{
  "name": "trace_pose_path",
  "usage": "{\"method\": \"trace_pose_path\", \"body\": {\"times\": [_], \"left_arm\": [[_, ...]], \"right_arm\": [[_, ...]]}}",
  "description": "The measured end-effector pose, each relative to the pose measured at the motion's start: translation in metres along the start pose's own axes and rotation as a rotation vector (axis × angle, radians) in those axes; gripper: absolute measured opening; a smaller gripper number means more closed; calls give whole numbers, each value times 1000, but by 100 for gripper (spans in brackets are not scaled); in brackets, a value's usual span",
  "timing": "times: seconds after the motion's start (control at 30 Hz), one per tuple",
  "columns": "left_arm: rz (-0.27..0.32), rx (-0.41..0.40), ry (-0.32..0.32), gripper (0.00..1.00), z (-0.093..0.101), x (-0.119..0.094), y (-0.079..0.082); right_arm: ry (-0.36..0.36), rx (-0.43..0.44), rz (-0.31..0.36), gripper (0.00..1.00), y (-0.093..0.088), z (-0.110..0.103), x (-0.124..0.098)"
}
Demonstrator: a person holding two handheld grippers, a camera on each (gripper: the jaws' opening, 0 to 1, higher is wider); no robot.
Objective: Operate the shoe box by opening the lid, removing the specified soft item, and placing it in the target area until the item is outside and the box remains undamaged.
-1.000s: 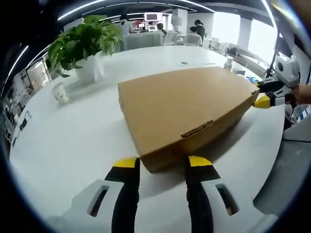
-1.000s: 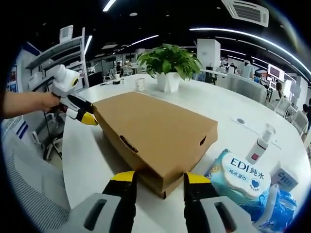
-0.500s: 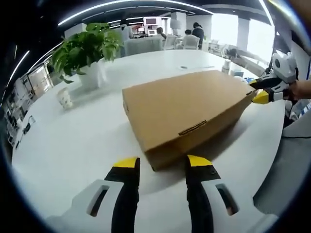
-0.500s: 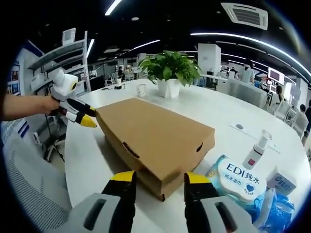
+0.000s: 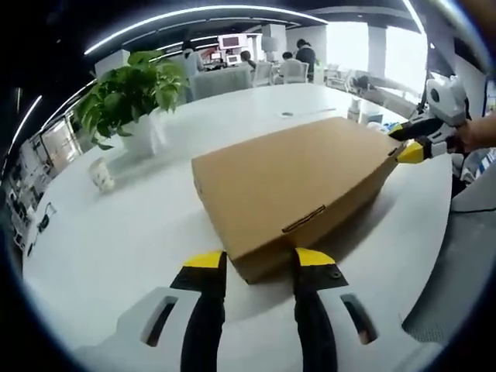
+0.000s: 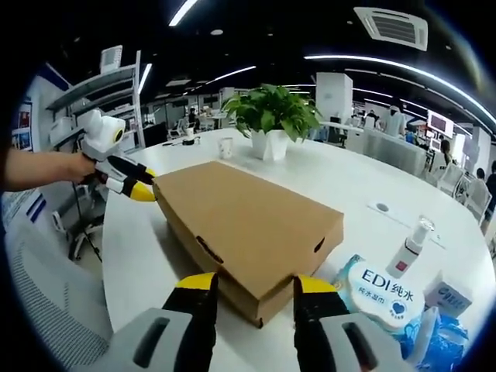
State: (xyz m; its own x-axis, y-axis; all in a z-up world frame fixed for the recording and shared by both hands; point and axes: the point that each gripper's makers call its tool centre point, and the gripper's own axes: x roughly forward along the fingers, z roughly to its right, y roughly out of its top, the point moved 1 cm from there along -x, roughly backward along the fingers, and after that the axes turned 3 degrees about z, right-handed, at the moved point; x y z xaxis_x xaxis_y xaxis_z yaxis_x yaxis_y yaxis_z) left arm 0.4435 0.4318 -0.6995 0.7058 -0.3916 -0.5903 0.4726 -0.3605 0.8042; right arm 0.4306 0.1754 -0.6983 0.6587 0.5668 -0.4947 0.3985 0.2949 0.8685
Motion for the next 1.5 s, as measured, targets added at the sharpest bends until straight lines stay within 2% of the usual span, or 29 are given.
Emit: {"method": "trace_pose_path", "body": {"times": [0.17,0.77,1.5], "left_arm": [[2,-20,-5,35,1,1,-1],[-20,-18,5,33,0,7,-8],[-23,-21,4,33,-8,24,4]], "right_arm": [[-4,-1,-7,36,-2,0,2],[-20,11,-23,34,-13,-1,6],[-21,9,-34,34,-5,17,18]]}}
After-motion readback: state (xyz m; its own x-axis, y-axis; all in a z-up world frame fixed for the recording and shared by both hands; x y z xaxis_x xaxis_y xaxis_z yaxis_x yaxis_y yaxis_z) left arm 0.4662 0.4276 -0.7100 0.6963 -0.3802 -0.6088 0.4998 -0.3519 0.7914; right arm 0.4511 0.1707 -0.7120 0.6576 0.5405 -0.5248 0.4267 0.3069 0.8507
